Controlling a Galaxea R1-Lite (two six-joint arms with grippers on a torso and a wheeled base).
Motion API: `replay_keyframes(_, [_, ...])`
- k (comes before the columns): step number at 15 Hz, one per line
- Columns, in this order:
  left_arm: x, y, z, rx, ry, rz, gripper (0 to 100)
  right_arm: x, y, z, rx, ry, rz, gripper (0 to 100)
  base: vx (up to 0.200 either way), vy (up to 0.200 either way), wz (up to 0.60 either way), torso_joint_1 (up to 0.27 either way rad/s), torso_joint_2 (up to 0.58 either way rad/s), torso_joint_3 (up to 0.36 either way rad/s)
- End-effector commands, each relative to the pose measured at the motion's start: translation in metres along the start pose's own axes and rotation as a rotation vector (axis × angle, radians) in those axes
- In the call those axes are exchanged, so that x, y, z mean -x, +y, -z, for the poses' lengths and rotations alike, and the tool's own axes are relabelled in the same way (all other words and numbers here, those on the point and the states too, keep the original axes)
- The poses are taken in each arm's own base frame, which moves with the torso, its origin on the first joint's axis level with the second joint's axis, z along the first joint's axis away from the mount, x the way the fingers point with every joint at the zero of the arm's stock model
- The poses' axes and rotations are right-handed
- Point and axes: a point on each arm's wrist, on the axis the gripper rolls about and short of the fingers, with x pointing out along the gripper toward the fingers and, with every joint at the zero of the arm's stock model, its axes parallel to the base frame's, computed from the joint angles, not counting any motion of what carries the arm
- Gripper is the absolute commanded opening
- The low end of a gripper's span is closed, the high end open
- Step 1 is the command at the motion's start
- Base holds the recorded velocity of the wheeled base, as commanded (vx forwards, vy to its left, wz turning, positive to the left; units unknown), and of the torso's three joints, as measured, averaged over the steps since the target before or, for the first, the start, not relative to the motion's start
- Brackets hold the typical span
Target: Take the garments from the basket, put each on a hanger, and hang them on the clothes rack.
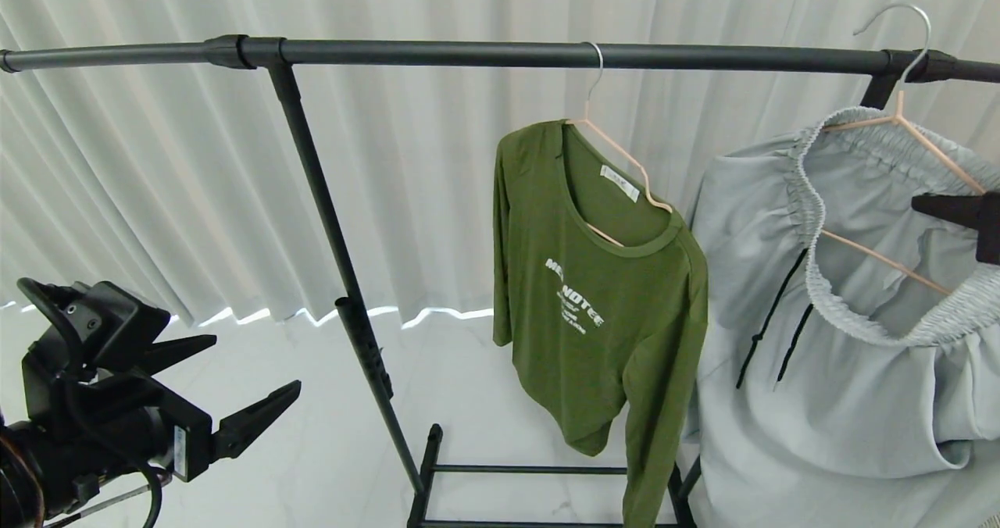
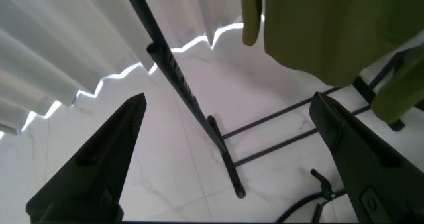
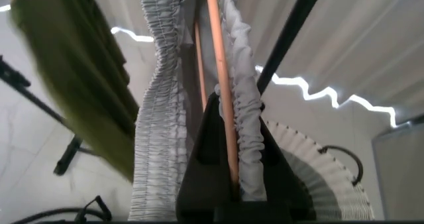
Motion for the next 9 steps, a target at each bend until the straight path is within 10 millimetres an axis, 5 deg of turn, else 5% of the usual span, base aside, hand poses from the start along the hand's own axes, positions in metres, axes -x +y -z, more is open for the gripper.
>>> replay_keyframes(1, [0.0, 0.0, 0.0, 0.0, -0.001, 0.0, 100, -0.01, -0.003, -0.005, -0.001, 0.001, 0.0, 0, 0.0, 0.0, 0.0, 0.0, 0.0, 0.0])
replay_keyframes(9, [0.001, 0.0, 0.0, -0.002, -0.005, -0.002, 100, -0.072, -0.024, -0.006, -0.033, 0.014, 0.027, 0, 0.0, 0.0, 0.0, 0.0, 0.0, 0.0])
